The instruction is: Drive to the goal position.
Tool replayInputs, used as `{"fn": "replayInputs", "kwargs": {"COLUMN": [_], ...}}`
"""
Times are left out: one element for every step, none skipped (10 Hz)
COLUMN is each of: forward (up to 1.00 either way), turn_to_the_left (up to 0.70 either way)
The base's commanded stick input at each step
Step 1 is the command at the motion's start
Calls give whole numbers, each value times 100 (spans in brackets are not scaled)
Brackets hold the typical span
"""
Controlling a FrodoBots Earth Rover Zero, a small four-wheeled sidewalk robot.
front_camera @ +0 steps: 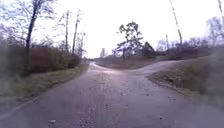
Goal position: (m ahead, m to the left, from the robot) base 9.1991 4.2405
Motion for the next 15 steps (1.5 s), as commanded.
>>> {"fn": "replayInputs", "kwargs": {"forward": [70,70,70,70,70,70,70,70,70,70,70,70,70,70,70], "turn_to_the_left": [-2,0,0,0,0,0,0,0,0,0,0,0,0,0,0]}}
